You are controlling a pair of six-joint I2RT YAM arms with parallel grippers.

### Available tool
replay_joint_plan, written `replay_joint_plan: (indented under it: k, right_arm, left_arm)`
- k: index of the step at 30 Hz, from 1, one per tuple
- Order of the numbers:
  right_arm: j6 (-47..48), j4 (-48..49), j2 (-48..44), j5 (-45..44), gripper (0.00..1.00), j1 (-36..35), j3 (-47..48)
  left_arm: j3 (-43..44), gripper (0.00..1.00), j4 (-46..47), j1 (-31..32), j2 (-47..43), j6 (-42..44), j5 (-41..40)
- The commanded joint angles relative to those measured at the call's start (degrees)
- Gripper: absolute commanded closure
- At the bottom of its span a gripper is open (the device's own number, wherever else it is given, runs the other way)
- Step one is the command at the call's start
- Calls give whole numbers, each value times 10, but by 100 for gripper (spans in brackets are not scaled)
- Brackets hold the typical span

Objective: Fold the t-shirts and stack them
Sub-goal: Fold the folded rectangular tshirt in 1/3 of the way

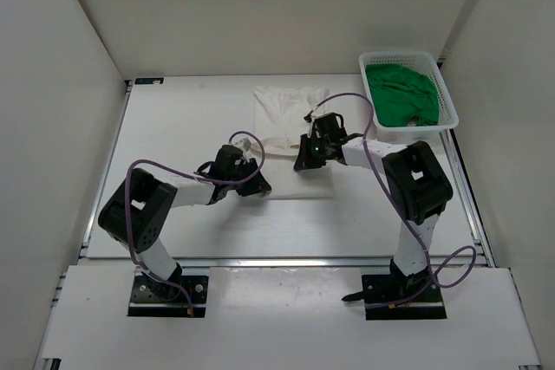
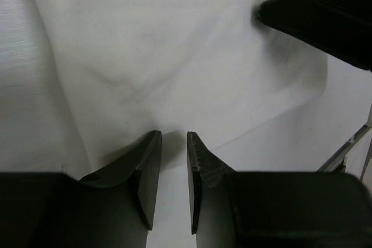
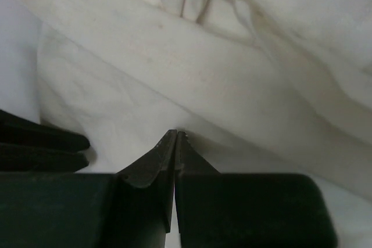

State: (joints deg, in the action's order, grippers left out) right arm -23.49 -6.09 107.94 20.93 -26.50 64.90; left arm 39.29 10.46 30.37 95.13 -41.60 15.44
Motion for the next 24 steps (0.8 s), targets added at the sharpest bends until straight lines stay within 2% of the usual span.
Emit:
replay_joint_plan:
  k: [1,8,10,12,14,17,22,24]
  right_arm:
    - [16,2,21,2,100,12,59]
    - [-5,-1,117,3,100,71,200]
    - [3,-63,142,3,100,80,260]
    - [17,-83,123,1,100,75,276]
    - [24,-61,77,-13,100,72,236]
    - [6,-14,-37,-24,100,63,122]
    - [-62,90,-189,-23,100,66,-137]
    - [-63,113,-221,-26,99,66,-200]
  left_arm:
    - [-11,65,39,5,-19,-5,-9]
    - [-49,65,47,7,-38,-10,2]
    - [-51,61,39,6,-57,-8,7]
    - [-47,60,18,4,-76,0,4]
    - [-48,59,8,1,-103,6,3]
    - [-52,58,-25,-9,-134,23,-17]
    - [-84,57,-34,-29,-152,30,-25]
    - [-105,57,-23,-44,-156,26,-11]
